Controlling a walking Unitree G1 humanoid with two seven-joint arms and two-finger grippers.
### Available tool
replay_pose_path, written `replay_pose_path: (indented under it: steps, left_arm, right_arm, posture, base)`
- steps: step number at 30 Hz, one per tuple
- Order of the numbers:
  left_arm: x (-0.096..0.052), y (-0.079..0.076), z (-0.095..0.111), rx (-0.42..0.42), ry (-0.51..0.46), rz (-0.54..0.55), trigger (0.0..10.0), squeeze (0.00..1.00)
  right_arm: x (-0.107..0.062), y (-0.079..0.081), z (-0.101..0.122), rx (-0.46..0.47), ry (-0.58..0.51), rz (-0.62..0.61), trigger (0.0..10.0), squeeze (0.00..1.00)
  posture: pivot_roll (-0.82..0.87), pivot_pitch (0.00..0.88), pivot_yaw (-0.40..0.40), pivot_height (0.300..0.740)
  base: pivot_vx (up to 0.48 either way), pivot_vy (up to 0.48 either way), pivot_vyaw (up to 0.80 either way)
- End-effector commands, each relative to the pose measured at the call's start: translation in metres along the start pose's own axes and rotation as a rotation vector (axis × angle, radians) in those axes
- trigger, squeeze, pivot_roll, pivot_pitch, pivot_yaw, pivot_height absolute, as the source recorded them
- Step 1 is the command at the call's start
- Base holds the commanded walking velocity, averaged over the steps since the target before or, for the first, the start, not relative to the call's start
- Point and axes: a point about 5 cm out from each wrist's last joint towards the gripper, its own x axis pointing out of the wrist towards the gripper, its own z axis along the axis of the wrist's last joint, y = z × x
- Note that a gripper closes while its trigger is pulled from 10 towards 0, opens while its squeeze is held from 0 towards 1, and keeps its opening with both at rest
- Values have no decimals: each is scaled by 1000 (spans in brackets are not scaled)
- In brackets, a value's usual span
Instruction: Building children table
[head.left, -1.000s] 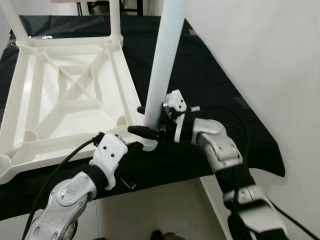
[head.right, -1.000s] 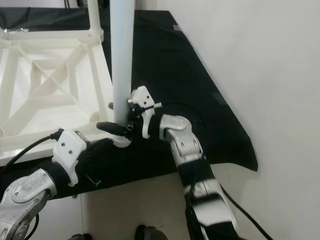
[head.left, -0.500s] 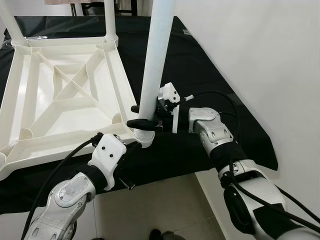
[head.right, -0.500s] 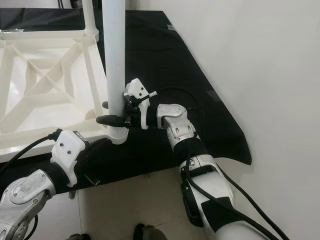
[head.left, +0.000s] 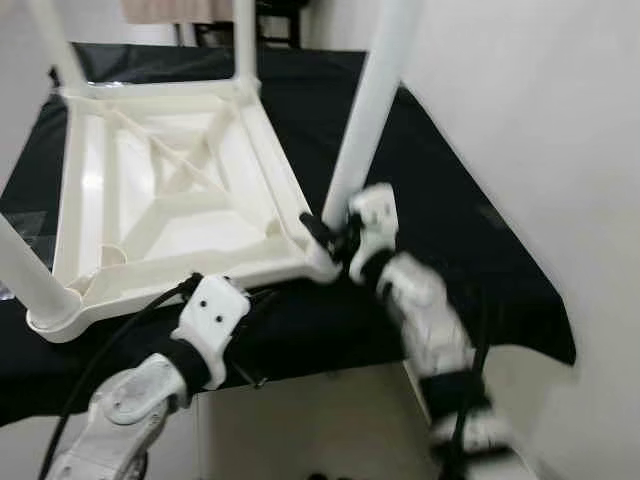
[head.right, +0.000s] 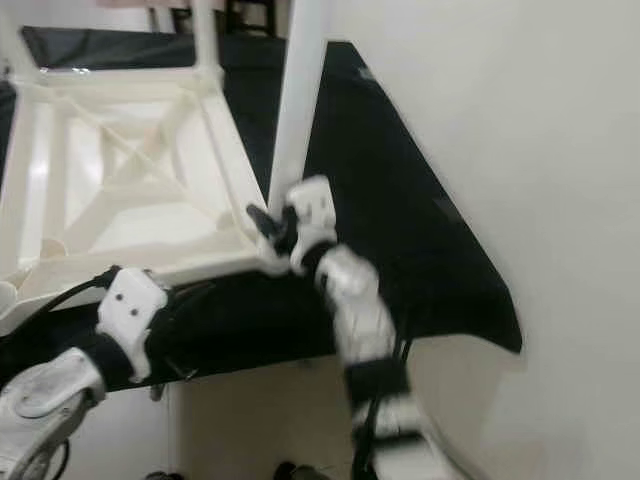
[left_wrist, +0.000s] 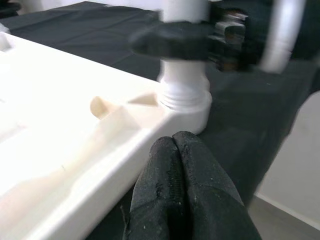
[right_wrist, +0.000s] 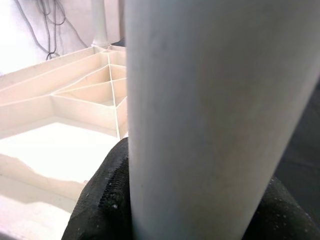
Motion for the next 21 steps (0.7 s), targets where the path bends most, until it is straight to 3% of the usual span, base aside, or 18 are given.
replay_pose_path:
  steps: [1, 7, 8, 10, 11, 12, 13, 15, 18, 20, 21]
  left_arm:
    - [0, -5, -2, -18, 11, -37, 10000, 0]
    - [3, -9, -2, -25, 6, -54, 10000, 0]
    - [3, -8, -2, -21, 7, -50, 10000, 0]
    - [2, -7, -2, -19, 7, -45, 10000, 0]
    - [2, -5, -1, -18, 5, -41, 10000, 0]
    - [2, -5, -1, -19, 3, -39, 10000, 0]
    - [2, -5, -1, -19, 3, -39, 10000, 0]
    - [3, -6, -1, -20, 2, -42, 10000, 0]
    - [4, -8, -1, -22, 1, -46, 10000, 0]
    - [4, -8, -1, -22, 0, -49, 10000, 0]
    - [5, -9, -1, -23, -1, -49, 10000, 0]
  right_arm:
    - [-8, 5, -28, -81, 179, 16, 0, 0]
    - [0, 10, -35, -24, 229, 90, 0, 0]
    - [-1, 12, -34, -17, 238, 86, 10000, 0]
    - [-1, 13, -33, -3, 244, 91, 10000, 0]
    - [0, 16, -27, 27, 223, 131, 10000, 231]
    - [1, 22, -18, 73, 190, 262, 10000, 1000]
    - [1, 22, -18, 73, 190, 262, 10000, 1000]
    - [1, 27, 4, 85, 81, 498, 10000, 1000]
    - [0, 25, 15, 59, 22, 624, 10000, 1000]
    - [5, 21, 18, -48, 19, 690, 10000, 945]
    - [6, 22, 18, -51, 27, 736, 10000, 271]
  posture:
    - [57, 222, -139, 740]
    - [77, 227, -155, 740]
    - [79, 224, -155, 740]
    - [79, 224, -155, 740]
    - [81, 224, -154, 740]
    - [81, 222, -153, 740]
    - [81, 222, -153, 740]
    - [83, 220, -152, 740]
    - [82, 218, -153, 740]
    - [86, 218, -154, 740]
    - [92, 217, -162, 740]
  base:
    - [0, 0, 0]
    - [0, 0, 0]
    - [0, 0, 0]
    - [0, 0, 0]
    - [0, 0, 0]
    - [0, 0, 0]
    - [0, 0, 0]
    - [0, 0, 0]
    - [0, 0, 0]
    - [0, 0, 0]
    - [0, 0, 0]
